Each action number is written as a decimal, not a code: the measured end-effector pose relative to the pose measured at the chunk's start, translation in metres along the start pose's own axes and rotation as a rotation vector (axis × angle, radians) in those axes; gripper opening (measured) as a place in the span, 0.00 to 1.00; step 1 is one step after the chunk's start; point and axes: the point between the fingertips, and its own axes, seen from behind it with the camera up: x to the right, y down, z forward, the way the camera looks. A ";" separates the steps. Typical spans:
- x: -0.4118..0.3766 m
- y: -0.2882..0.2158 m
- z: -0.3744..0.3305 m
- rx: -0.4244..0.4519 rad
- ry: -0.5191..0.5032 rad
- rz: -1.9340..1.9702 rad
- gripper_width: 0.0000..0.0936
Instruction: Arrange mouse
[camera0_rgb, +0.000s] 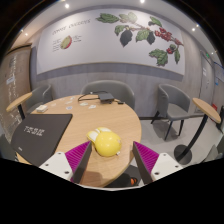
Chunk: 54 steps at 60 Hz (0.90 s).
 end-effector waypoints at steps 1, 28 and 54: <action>0.001 -0.002 0.004 0.001 -0.002 0.008 0.90; 0.013 -0.034 0.058 0.121 -0.019 0.050 0.43; -0.221 -0.126 -0.044 0.246 -0.157 0.089 0.37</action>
